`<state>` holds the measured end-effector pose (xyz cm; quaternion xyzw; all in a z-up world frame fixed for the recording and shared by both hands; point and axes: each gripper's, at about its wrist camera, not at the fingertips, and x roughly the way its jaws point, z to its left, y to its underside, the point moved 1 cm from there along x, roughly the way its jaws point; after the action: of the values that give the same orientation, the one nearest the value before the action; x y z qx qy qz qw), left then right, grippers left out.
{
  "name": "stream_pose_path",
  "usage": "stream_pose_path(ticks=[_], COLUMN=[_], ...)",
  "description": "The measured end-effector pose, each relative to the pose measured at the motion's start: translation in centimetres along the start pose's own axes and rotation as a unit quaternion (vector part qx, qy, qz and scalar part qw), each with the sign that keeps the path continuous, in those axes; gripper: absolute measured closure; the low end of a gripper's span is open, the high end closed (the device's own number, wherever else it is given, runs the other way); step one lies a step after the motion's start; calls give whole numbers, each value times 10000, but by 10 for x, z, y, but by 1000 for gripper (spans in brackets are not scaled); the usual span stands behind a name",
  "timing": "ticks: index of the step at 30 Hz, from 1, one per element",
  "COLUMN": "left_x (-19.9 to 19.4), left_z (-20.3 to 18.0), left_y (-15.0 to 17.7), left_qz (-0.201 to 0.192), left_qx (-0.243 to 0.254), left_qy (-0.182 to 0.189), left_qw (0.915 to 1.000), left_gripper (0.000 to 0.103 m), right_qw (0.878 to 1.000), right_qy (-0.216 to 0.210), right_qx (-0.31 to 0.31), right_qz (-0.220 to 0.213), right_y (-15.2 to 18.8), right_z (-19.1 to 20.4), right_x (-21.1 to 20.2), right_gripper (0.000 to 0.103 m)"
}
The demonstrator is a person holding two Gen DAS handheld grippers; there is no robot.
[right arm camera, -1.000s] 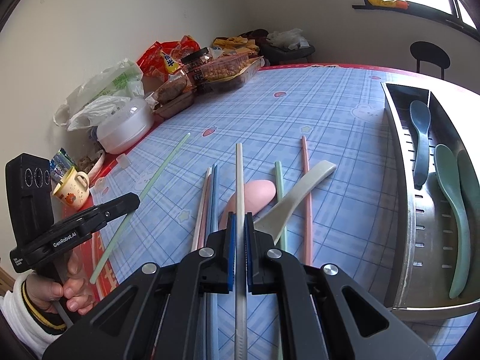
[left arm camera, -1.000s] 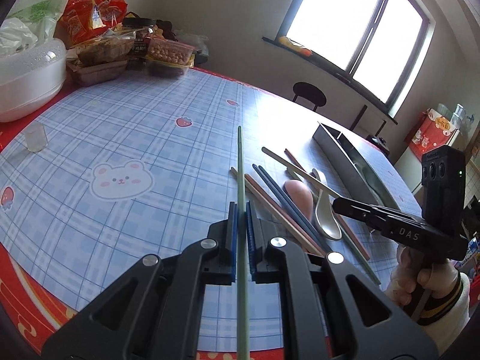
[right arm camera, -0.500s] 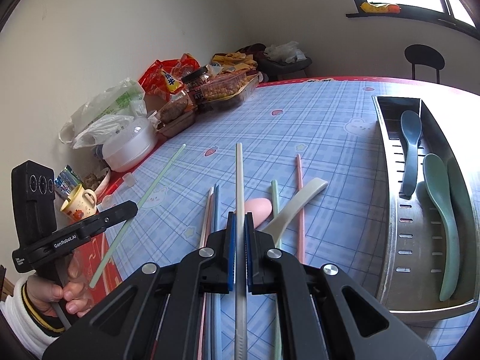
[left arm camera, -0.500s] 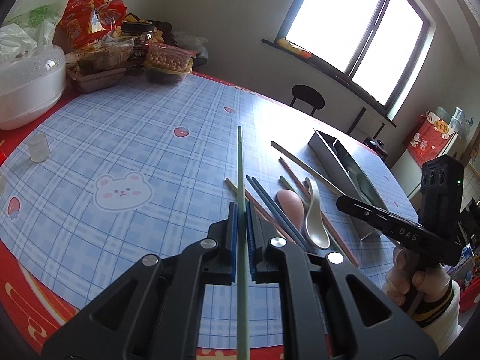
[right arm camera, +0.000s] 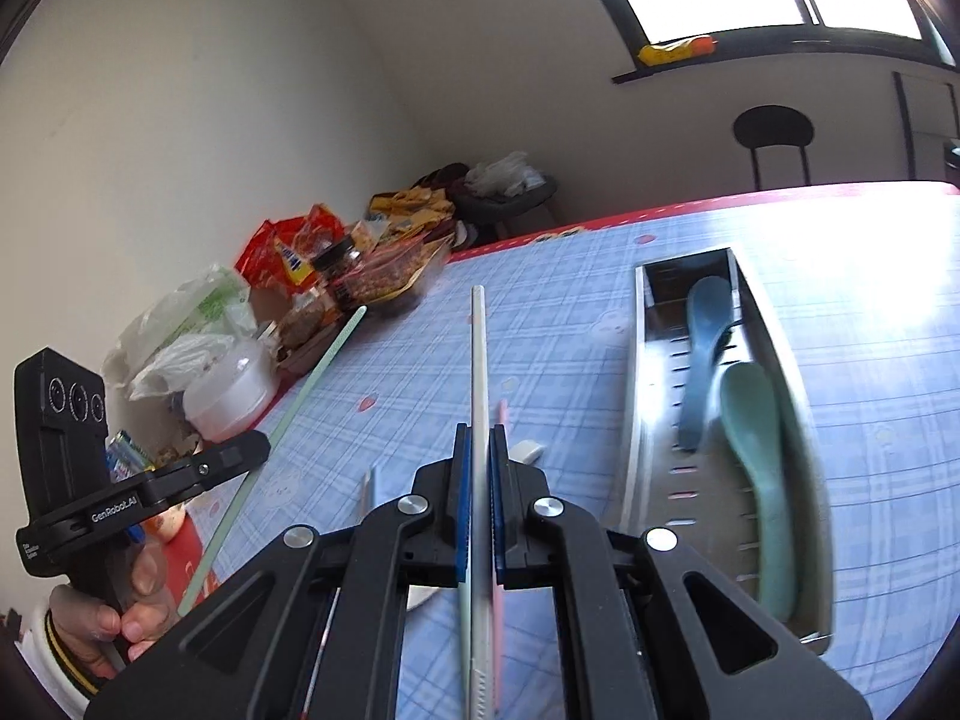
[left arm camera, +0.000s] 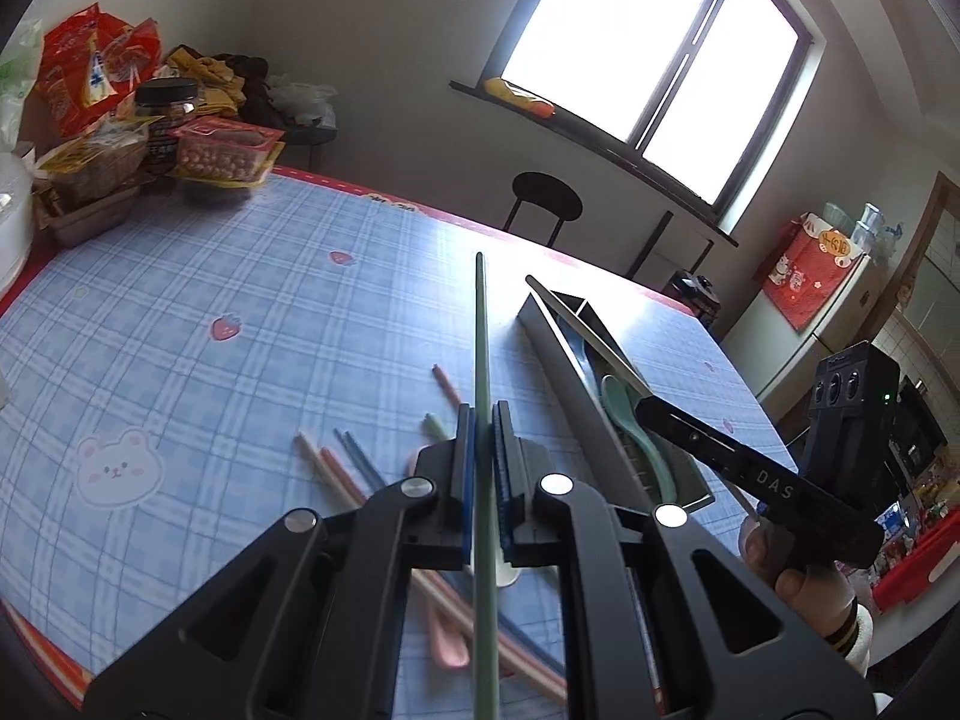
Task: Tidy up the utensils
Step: 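Carry both chopsticks over the steel tray with both tools, then lower the chopsticks into the tray, open both tools and withdraw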
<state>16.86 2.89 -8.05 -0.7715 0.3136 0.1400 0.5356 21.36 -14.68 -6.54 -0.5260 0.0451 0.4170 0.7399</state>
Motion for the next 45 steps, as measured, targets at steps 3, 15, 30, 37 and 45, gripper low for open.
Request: stream_pose_path(ticks=[3,15,30,37,45], left_x=[24,132,203,208,207], left_z=[-20,-96,-93,-84,-84], left_y=[-9,-27,-22,-17,-14], left_qz=[138,688,1155,1216,1265], left_qx=[25,-154,-1110,-1253,-1198], left_qy=[171,701,491,292,293], left_qw=[9998,9950,9859,9842,9843], left_gripper=[93,93,93,93,93], right_qw=[9982,9888,9857,9853,9868], right_qy=[501,1210,1397,1437,1317], right_qx=[223,850,934,892,897], right_qz=[-234,-214,139,225,300], right_y=[-9,-10,-6,-3,-3], right_z=[-28,-84,-87,-84,-82], right_x=[-13,-15,17,25,32], right_gripper=[97,97,97,97,94])
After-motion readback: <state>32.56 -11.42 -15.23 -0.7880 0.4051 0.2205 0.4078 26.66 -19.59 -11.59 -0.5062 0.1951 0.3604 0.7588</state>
